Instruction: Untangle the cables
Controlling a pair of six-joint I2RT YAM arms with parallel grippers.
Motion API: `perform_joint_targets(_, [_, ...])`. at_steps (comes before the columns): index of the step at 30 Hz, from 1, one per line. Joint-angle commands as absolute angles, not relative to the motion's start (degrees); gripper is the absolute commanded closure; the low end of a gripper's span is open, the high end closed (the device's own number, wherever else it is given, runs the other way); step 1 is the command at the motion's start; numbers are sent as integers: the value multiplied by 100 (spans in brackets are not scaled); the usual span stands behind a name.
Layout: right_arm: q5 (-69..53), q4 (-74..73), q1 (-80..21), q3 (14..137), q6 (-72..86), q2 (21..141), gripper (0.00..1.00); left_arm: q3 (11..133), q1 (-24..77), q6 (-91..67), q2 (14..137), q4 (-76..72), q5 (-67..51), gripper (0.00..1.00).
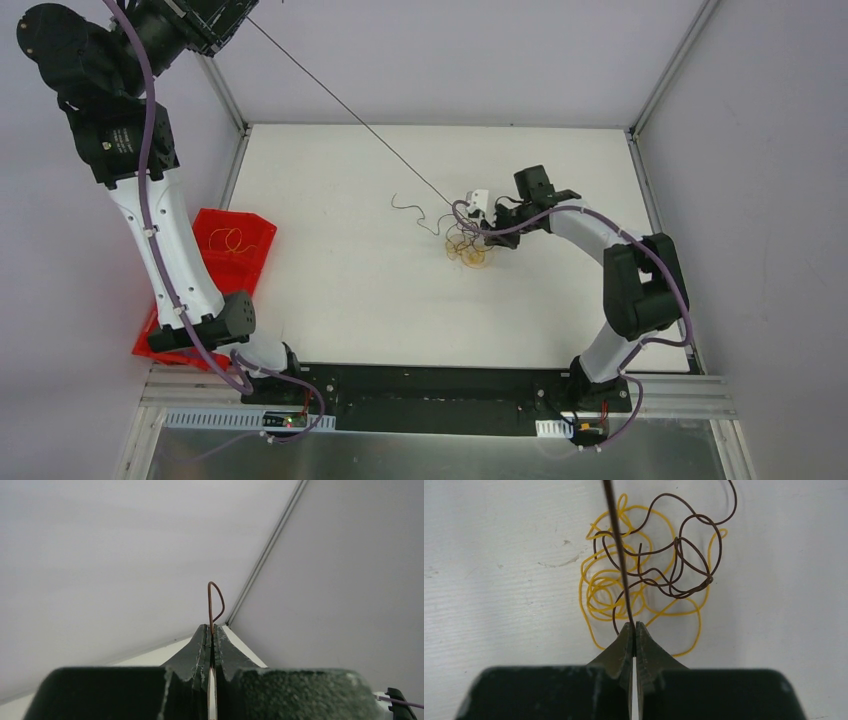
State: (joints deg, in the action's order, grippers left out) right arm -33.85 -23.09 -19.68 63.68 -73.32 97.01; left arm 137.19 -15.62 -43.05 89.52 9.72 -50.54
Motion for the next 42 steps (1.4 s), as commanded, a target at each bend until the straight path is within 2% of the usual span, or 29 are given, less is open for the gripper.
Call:
perform_joint_targets(1, [-3234, -3173, -1767, 6592, -6609, 9507, 100, 13244, -1739, -4455, 8447, 372, -4630, 100])
perform_joint_targets(9, [-4558, -3453, -1788, 7609, -4786, 8322, 100, 10316, -1742, -2754, 7637, 2067, -4658, 100])
perform_joint_targets(14, [-5093, -3474, -1855, 8148, -3923, 7936, 100, 8928, -1689, -1389, 7348, 2588, -5186, 100])
perform_joint_targets(17, [-5129, -3525, -2061, 8316, -3762, 7848, 100, 8561, -1673, 303, 7210, 3595, -5905, 100])
perform_joint_targets(20, [-5137, -3585, -2295, 8357, -3758, 7794, 100, 8129, -1528, 2553, 6824, 5099, -5956, 98])
perform_joint_targets(21, [-5110, -3572, -2375, 8336, -3769, 7781, 100, 7972, -1365, 3363, 6665, 5790, -5806, 87])
perform_joint_targets(23, [-5066, -3561, -2537, 8272, -3821, 7762, 100, 7622, -828, 4252, 6326, 6230, -5447, 50])
perform_joint_targets(24, [-5050, -3541, -2619, 8244, -3831, 7765, 100, 7504, -536, 4347, 6161, 6197, -5410, 38])
perform_joint_targets(26, [-5043, -3512, -2790, 8190, -3840, 7777, 100, 7269, 280, 3722, 5932, 5424, -5347, 24])
perform_joint_targets(29, [-4951, -3480, -3079, 8113, -3966, 7772, 100, 6963, 1104, 2181, 5875, 3728, -5261, 14])
perform_joint_targets(32, [-4857, -3448, -3299, 8055, -4012, 7761, 100, 7010, 1972, 1894, 6195, 2865, -4908, 12])
perform_joint_targets(38, [-4757, -3319, -3486, 7916, -4048, 7721, 100, 7269, 3136, 2008, 7006, 2365, -4376, 14])
perform_joint_targets(42, [-4770, -3262, -3537, 7780, -4077, 7690, 100, 7190, 3428, 1818, 7226, 1723, -4059, 24])
